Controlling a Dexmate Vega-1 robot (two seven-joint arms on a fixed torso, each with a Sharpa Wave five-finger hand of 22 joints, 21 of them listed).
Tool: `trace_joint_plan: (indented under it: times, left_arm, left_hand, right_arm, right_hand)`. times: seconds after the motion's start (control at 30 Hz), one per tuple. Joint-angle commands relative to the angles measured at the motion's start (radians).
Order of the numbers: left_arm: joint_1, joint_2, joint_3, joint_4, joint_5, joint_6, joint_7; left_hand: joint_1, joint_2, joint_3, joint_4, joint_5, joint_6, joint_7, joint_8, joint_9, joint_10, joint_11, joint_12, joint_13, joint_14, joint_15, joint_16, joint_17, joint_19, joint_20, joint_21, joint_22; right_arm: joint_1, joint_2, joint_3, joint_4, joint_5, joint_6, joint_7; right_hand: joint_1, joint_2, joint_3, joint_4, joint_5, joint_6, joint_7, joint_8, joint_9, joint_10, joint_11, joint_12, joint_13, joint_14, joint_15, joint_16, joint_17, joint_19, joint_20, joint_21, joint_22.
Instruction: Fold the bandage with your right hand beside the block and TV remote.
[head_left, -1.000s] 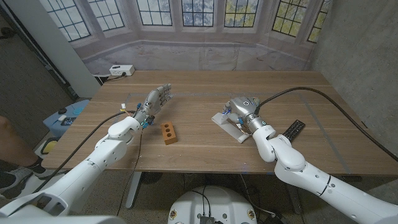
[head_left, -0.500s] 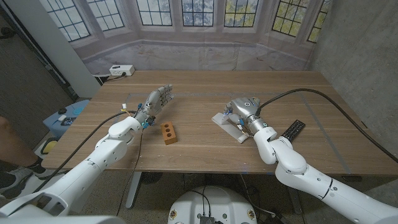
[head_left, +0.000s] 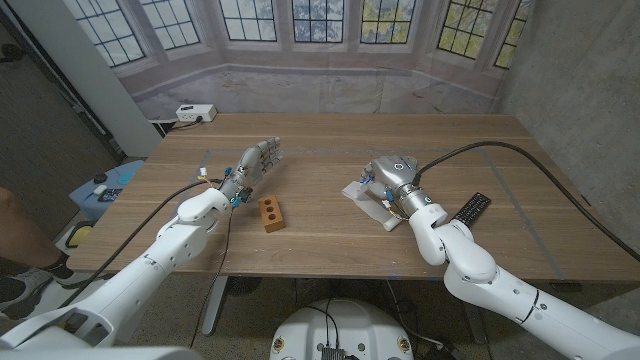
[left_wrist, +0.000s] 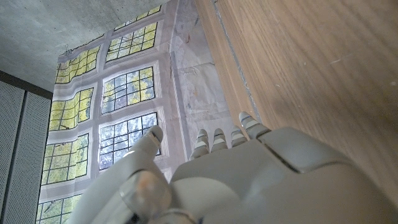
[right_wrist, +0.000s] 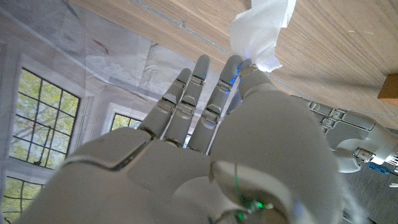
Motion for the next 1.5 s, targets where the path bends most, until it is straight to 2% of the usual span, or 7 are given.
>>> trace_joint_plan:
  times: [0.03, 0.8, 1.5]
  left_arm:
    - [0.003, -0.004, 0.002, -0.006, 0.005, -0.010, 0.005]
    - [0.011, 0.013, -0.005, -0.020, 0.003, -0.004, 0.005]
    - [0.016, 0.025, -0.009, -0.035, 0.004, 0.003, 0.009]
  left_hand:
    - [-0.001, 0.006, 0.004, -0.007, -0.003, 0.005, -0.001, -0.001, 0.001, 0.001, 0.005, -0.003, 0.003, 0.002, 0.006, -0.002, 0.001, 0.002, 0.008, 0.003, 0.005]
    - [-0.001, 0.006, 0.004, -0.009, -0.003, 0.004, -0.002, -0.001, 0.002, 0.001, 0.004, -0.003, 0.003, 0.003, 0.007, -0.001, 0.001, 0.001, 0.007, 0.003, 0.005]
    - [-0.002, 0.006, 0.004, -0.009, -0.003, 0.005, -0.004, -0.001, 0.002, 0.000, 0.006, -0.003, 0.003, 0.002, 0.007, -0.002, 0.001, 0.001, 0.008, 0.003, 0.005]
  right_arm:
    - [-0.027, 0.004, 0.011, -0.011, 0.005, -0.013, -0.006]
    - [-0.027, 0.012, -0.005, 0.029, 0.014, -0.020, -0.024]
    - [-0.056, -0.039, 0.008, -0.004, 0.015, -0.031, 0.013]
  right_hand:
    - [0.010, 0.003, -0.004, 0.003, 0.000, 0.009, -0.003, -0.005, 0.003, 0.005, -0.003, 0.004, 0.005, 0.010, -0.145, -0.004, 0.004, 0.007, -0.086, 0.004, 0.004]
    - [0.011, 0.007, -0.006, 0.004, 0.001, 0.004, -0.007, -0.009, 0.004, -0.007, -0.002, 0.000, 0.006, 0.011, -0.145, -0.009, 0.012, 0.003, -0.084, 0.002, 0.004]
    - [0.012, 0.010, -0.012, 0.005, 0.001, -0.009, -0.005, -0.015, 0.005, -0.021, -0.001, -0.003, 0.008, 0.002, -0.144, -0.019, 0.020, 0.002, -0.082, 0.002, 0.004]
